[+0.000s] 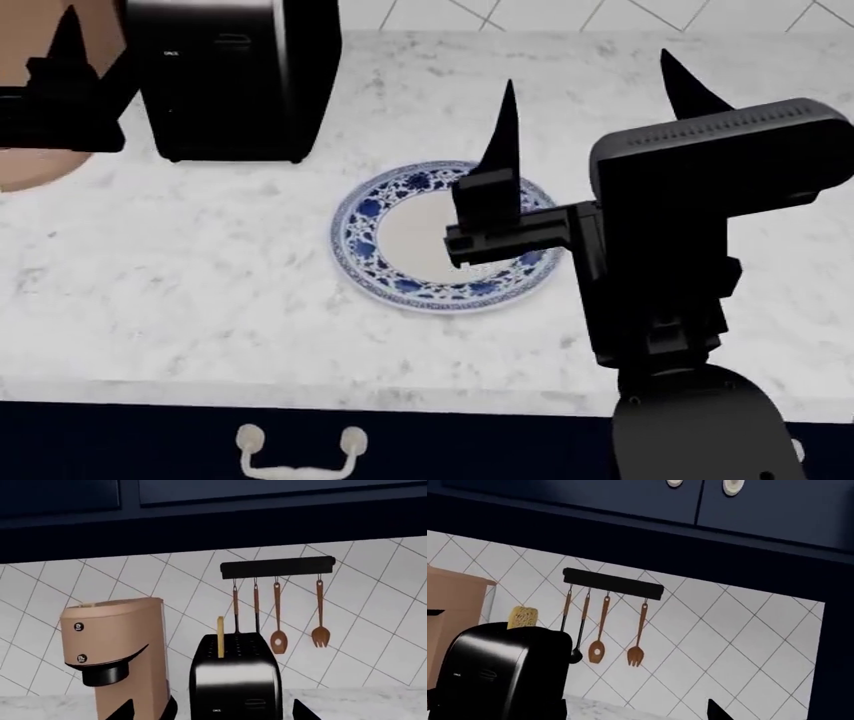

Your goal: Place the toasted item on a plate.

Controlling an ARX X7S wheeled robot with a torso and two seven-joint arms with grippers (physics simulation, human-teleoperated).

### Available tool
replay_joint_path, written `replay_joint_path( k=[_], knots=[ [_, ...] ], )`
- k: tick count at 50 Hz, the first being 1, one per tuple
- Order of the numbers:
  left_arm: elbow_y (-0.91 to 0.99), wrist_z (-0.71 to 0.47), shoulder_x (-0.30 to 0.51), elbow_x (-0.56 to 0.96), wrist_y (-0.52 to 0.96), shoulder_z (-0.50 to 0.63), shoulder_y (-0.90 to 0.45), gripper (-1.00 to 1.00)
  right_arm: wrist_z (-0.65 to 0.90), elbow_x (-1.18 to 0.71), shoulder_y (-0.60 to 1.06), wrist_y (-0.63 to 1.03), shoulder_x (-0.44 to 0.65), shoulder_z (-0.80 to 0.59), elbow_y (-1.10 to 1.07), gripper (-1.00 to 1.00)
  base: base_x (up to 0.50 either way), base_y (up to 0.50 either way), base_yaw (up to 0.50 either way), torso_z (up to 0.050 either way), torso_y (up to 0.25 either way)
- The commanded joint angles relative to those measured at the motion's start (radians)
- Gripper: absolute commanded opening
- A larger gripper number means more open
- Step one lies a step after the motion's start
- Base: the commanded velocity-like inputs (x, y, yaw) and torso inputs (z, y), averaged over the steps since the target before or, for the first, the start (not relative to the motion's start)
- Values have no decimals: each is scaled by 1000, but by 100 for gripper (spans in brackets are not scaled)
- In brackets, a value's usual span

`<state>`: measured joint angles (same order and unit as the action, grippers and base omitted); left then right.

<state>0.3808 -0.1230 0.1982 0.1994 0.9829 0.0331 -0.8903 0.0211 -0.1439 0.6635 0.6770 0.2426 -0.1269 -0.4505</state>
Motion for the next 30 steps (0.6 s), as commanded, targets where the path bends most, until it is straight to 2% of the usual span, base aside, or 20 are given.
replay_joint_path(
  k=[1, 30],
  knots=[
    [13, -8, 4, 10, 17, -7, 1, 100, 4, -13, 5, 4, -1, 5, -7, 100, 211, 0, 0, 0, 0],
    [32, -15, 8, 44, 82, -18, -44, 100, 22, -51, 10, 37, 0, 22, -49, 100, 153, 0, 0, 0, 0]
  ],
)
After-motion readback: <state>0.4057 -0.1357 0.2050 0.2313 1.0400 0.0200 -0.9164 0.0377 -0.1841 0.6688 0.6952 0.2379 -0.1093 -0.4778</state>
